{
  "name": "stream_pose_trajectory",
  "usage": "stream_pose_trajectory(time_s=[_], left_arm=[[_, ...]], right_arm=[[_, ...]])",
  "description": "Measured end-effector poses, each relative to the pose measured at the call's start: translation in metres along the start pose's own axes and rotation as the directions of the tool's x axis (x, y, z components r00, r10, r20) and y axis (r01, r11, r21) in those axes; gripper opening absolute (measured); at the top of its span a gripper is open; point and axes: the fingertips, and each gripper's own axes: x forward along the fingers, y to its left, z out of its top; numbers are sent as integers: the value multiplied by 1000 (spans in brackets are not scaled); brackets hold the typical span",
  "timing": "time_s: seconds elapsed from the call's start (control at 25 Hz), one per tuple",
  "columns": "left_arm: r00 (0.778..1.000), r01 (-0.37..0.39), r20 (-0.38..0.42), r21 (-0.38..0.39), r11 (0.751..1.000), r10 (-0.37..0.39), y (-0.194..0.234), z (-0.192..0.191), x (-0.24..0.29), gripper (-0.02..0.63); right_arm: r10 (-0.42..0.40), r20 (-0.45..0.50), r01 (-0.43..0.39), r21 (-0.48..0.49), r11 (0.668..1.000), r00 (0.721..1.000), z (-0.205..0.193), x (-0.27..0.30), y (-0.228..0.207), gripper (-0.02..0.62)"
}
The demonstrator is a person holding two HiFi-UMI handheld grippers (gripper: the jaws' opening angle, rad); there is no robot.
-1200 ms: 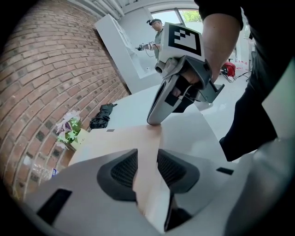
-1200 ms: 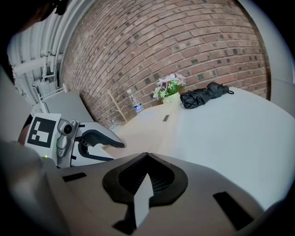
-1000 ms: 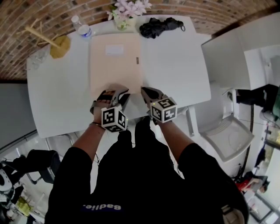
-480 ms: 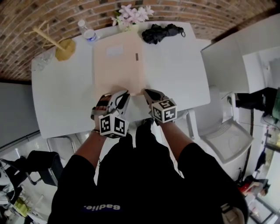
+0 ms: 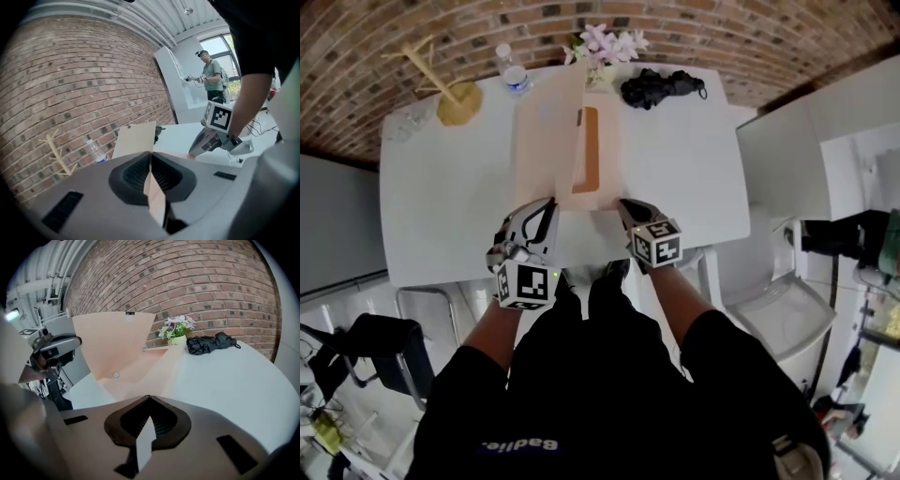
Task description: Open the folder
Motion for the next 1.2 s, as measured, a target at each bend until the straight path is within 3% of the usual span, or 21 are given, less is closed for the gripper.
stream_pose_trajectory(time_s=[0.24,0.44,0.8,0.96,1.2], left_arm=[[995,-102,12,-127,987,104,36,-9,-33,11],[988,-140,33,-259,956,153,47,-12,-50,9],[962,-220,27,-509,832,271,81,-38,-81,6],[942,-267,1,-603,752,336,99,-58,-95,6],[913,-335,-60,-674,658,402,114,-88,-111,5]], right_arm=[[-4,-12,4,-25,1000,1000,1,1,1,28],[-11,-26,10,-34,999,1000,1,1,-1,28],[-16,-36,14,-48,999,999,1,0,0,28],[-20,-38,18,-56,998,999,1,2,0,28],[-24,-45,21,-63,998,999,1,0,-2,28]])
